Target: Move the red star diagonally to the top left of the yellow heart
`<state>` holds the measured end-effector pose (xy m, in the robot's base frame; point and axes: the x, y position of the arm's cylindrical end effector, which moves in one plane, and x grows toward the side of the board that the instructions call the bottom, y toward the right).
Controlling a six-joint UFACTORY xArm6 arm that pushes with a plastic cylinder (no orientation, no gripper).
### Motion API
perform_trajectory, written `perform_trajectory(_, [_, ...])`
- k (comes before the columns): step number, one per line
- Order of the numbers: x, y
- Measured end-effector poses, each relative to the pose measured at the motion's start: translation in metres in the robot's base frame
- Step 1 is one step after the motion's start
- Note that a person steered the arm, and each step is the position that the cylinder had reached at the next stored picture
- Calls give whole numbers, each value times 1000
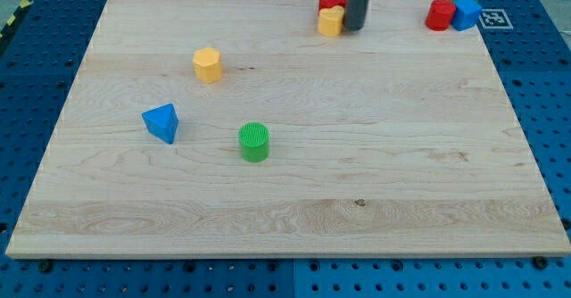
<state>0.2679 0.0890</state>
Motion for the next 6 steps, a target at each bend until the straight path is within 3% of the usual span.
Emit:
perform_trajectory(1, [2,3])
perform_trajectory(2, [9,59])
perform_trajectory(3, [-3,60])
perform_trajectory(6, [-36,-45])
